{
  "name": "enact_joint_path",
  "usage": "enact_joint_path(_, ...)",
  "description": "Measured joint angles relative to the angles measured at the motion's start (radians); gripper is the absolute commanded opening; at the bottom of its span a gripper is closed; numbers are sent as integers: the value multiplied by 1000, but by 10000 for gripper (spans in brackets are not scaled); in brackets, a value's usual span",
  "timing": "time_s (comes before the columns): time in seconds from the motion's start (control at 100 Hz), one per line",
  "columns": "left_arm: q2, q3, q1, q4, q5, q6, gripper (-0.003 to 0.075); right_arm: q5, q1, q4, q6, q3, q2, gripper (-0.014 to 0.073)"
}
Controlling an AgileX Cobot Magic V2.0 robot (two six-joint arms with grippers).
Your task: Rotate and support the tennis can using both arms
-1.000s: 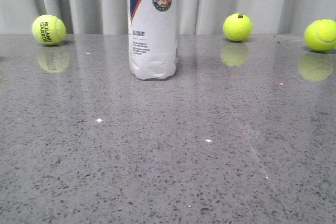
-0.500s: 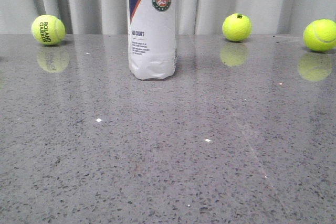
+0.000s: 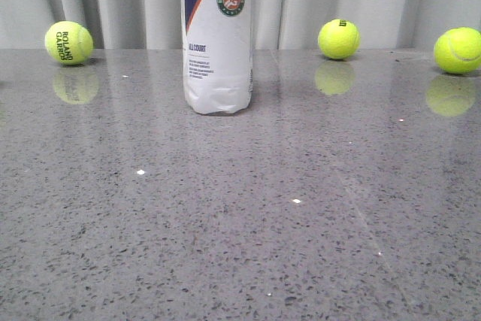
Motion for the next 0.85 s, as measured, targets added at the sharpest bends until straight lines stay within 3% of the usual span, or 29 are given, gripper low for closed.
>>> enact_joint_path(0.16,0,0,0,0,0,0,-20,67,-2,0,0,7,-2,-69)
enact_joint_path(0.85,0,0,0,0,0,0,-20,65,-2,0,0,7,-2,-69)
